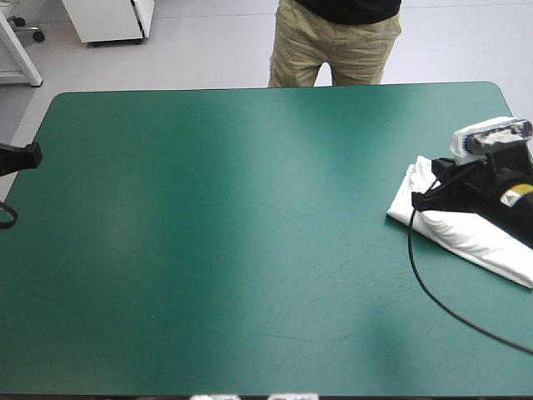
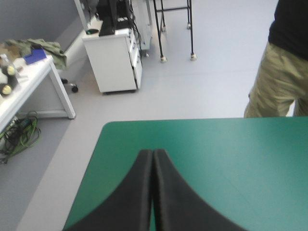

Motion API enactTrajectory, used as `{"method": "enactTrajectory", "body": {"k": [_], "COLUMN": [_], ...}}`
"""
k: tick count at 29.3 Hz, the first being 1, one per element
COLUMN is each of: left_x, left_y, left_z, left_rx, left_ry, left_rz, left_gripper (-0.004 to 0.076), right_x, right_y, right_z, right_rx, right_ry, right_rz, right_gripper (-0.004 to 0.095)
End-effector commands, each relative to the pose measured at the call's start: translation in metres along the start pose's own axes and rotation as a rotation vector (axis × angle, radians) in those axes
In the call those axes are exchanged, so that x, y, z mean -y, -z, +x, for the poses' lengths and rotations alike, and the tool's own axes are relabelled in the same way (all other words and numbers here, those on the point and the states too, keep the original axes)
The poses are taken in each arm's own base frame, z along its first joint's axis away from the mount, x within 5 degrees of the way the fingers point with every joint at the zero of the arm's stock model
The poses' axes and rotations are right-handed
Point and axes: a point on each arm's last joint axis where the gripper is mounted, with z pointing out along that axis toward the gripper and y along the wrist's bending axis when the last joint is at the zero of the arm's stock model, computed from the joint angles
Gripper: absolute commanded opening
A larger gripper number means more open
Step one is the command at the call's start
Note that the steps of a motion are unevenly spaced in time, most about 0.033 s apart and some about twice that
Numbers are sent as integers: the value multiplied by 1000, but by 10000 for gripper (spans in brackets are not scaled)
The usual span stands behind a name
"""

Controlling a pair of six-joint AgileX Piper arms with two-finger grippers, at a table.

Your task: Fold the cloth

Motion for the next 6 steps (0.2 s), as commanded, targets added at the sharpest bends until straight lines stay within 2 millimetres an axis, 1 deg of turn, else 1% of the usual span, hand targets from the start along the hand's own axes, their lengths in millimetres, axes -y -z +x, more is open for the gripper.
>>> {"method": "enactTrajectory", "body": {"k": [1,4,5,6], "left_x": [-4,-3,-3,-1], "left_y": [38,59,67,70], "left_z": [-3,9,14,21], "left_rx": [210,313,340,357], "left_ry": [1,-5,-5,-6], "left_rz": [-50,-66,-68,-69], "left_gripper": [-9,-9,-9,-9], "right_x": [-23,-33,-36,-39], "right_y": [79,114,123,137], "right_z": [-18,-7,-3,4], "right_rx": [343,445,471,524], "right_ry": [48,90,118,155], "right_rz": [-39,-50,-44,-32], "right_gripper": [-17,-17,-17,-17]}}
